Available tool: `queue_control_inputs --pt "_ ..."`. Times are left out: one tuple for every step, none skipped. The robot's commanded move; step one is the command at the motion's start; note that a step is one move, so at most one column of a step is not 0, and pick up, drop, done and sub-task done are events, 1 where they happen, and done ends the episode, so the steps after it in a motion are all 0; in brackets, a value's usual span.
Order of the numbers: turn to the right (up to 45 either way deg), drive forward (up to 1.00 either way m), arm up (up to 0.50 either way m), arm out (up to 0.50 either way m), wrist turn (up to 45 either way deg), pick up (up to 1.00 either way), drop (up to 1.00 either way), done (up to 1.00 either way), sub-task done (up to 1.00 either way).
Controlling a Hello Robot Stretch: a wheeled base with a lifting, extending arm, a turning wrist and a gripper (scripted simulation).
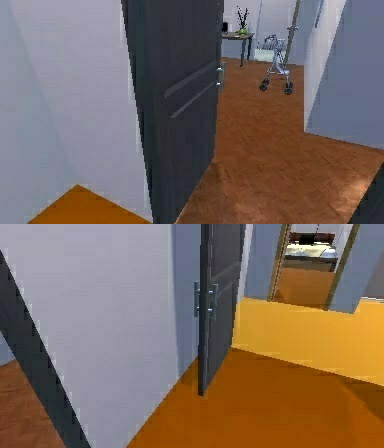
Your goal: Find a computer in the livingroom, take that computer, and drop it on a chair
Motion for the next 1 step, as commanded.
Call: queue_control_inputs --pt "21.0 0.0 0.0 0.0 0.0 0.0 0.0 0.0 0.0"
